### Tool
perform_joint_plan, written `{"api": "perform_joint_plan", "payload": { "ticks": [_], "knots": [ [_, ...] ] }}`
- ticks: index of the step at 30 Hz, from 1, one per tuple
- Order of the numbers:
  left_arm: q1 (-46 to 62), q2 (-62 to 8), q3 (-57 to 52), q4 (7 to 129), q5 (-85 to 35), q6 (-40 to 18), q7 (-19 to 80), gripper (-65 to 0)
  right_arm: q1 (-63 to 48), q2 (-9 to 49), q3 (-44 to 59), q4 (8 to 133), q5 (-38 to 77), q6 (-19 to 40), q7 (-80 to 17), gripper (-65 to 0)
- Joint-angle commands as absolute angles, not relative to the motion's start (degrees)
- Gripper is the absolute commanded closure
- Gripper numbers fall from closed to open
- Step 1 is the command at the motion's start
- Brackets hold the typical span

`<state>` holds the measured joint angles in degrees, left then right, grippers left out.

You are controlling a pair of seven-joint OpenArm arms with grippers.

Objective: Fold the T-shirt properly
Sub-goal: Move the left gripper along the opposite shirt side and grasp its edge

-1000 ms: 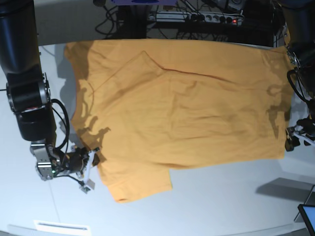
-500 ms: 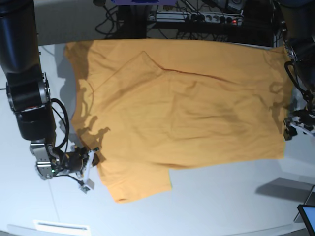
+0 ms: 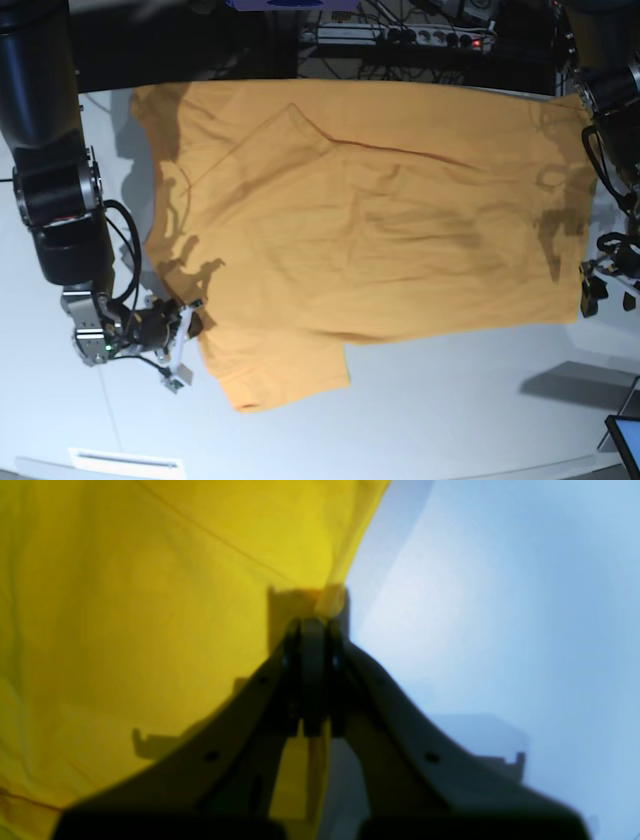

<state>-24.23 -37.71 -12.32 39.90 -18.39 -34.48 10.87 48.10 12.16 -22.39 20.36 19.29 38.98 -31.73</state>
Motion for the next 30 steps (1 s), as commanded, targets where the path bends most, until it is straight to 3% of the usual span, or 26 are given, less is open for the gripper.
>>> {"api": "perform_joint_plan", "payload": {
  "ticks": [1,6,11,18,30],
  "knots": [
    [-24.2,-39.3,-12.6,40.8,-19.1,-34.2,7.6,-54.4,49.7,12.4,-22.4,20.9,19.0,39.0,-32.1,-0.3],
    [-21.3,-38.6,-12.6,40.0,-19.1,-34.2,-2.8,-54.4,49.7,12.4,-22.3,20.9,19.0,39.0,-32.1,-0.3],
    [-22.9,-39.0,-12.8,34.9,-19.5,-34.2,-4.0,-54.4,49.7,12.4,-22.3,20.9,19.0,39.0,-32.1,-0.3],
    [-22.6,-38.7,-23.3,34.8,-18.9,-34.3,-3.6,-54.8,49.7,12.4,-22.3,20.9,19.0,39.0,-32.1,-0.3],
    [-29.6,-40.7,-8.9,24.5,-19.0,-34.4,-3.5,-54.8,49.7,12.4,-22.3,20.9,19.0,39.0,-32.1,-0.3]
  ]
}}
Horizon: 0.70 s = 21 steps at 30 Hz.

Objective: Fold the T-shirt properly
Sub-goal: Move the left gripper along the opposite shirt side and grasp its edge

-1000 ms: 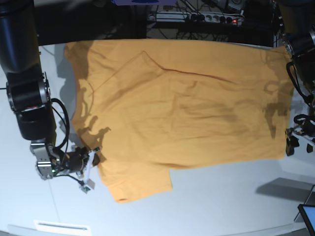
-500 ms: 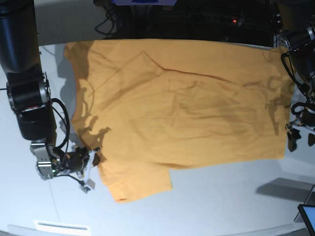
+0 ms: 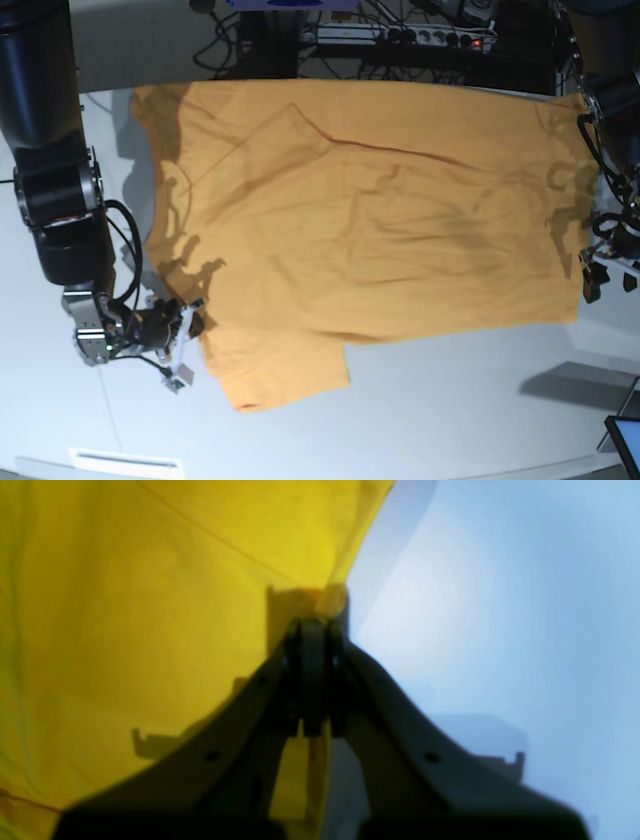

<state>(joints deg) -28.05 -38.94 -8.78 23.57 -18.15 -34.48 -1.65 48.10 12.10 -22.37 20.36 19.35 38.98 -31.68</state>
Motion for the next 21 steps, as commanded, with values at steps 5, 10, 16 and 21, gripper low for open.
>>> {"api": "perform_joint_plan", "payload": {
  "ticks": [5,10,16,21],
  "knots": [
    [-33.2,-40.7,-5.5,20.2,-19.0,-34.4,-3.5,-54.9,49.7,12.6,-22.3,20.9,19.0,39.0,-32.8,-0.3],
    [-35.3,-40.7,-2.2,18.0,-19.0,-34.5,-3.4,-54.9,49.7,12.6,-22.4,20.9,19.0,39.0,-32.8,-0.3],
    [-34.8,-40.2,-1.8,16.2,-19.2,-34.5,-1.7,-54.9,49.7,12.6,-22.4,20.9,19.0,39.0,-32.8,-0.3],
    [-34.4,-40.2,-1.7,16.1,-19.1,-34.5,0.3,-54.9,49.7,12.7,-22.4,20.9,19.0,39.0,-32.8,-0.3]
  ]
}}
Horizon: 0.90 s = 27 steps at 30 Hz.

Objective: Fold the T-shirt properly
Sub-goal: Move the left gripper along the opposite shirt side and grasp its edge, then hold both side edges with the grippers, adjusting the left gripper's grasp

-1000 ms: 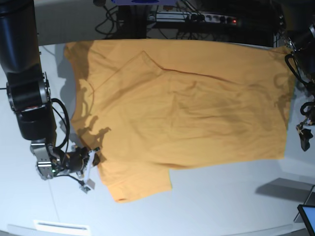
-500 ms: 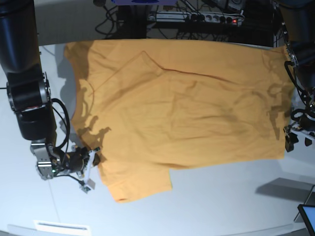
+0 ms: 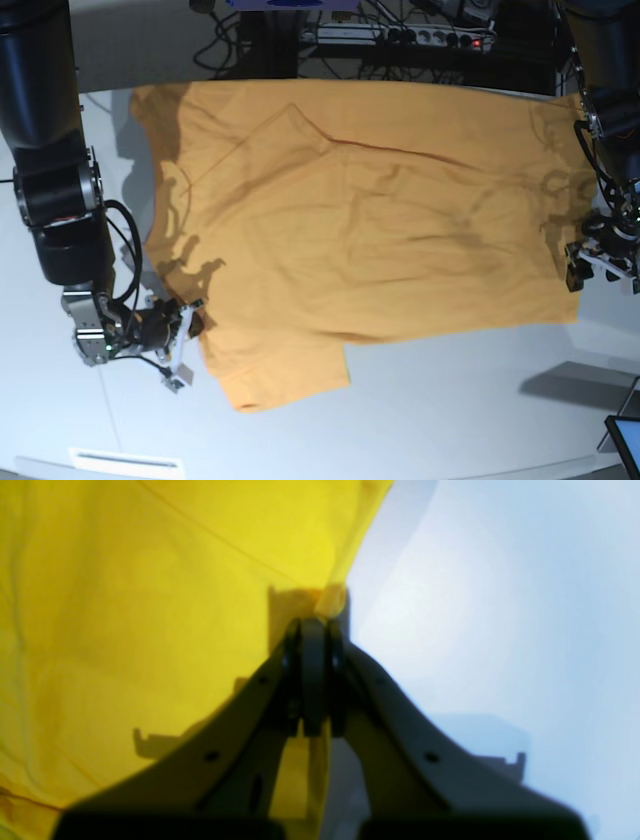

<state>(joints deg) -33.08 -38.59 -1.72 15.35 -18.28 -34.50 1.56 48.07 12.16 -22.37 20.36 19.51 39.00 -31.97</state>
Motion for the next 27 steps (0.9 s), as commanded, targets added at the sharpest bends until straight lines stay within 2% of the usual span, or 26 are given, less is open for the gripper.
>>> {"api": "perform_joint_plan", "payload": {
  "ticks": [1,10,15,25,27],
  "knots": [
    [-33.8,-40.2,-1.7,16.1,-19.2,-34.5,0.3,-54.9,49.7,12.7,-22.4,20.9,19.0,39.0,-32.8,-0.3],
    [-33.5,-38.5,-1.8,16.6,-18.9,-34.6,2.5,-54.9,49.7,12.7,-22.4,20.9,19.0,39.0,-32.8,-0.3],
    [-33.5,-37.5,-1.7,16.6,-18.9,-37.1,3.2,-54.9,49.7,12.7,-22.4,20.9,19.0,39.0,-32.8,-0.3],
    [-33.7,-37.5,-1.7,16.7,-18.9,-37.1,3.3,-54.9,49.7,12.7,-22.4,20.9,19.0,39.0,-32.8,-0.3],
    [-33.8,-37.5,-1.7,16.7,-18.9,-38.6,3.5,-54.9,49.7,12.7,-22.4,20.9,19.0,39.0,-32.8,-0.3]
  ]
}}
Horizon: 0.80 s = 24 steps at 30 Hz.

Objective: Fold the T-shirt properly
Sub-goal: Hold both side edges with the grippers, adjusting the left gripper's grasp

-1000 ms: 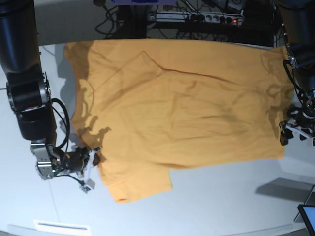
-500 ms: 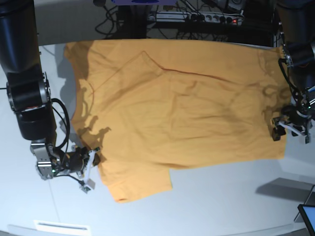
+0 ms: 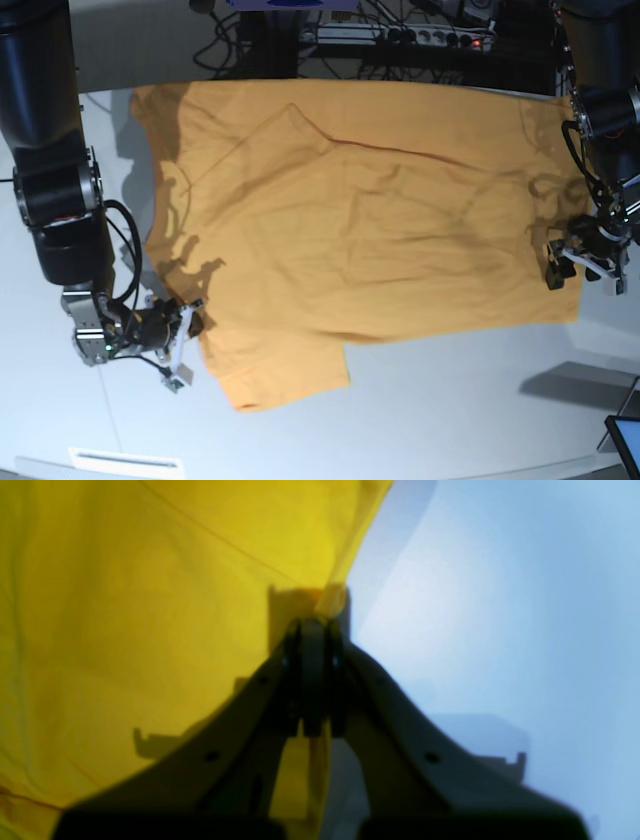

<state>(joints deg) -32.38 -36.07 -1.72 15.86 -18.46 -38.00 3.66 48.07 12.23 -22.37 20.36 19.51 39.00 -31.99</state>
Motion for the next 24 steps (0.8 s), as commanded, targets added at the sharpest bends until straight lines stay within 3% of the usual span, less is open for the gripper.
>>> {"api": "perform_joint_plan", "payload": {
  "ticks": [1,24],
  "knots": [
    [-33.8,-37.4,-1.7,16.7,-18.9,-39.4,3.8,-54.9,49.7,12.7,-22.4,20.9,19.0,39.0,-32.8,-0.3],
    [-33.5,-36.4,-1.8,18.4,-19.4,-40.0,5.5,-54.9,49.0,13.7,-22.4,20.9,19.0,39.0,-32.8,-0.3]
  ]
}}
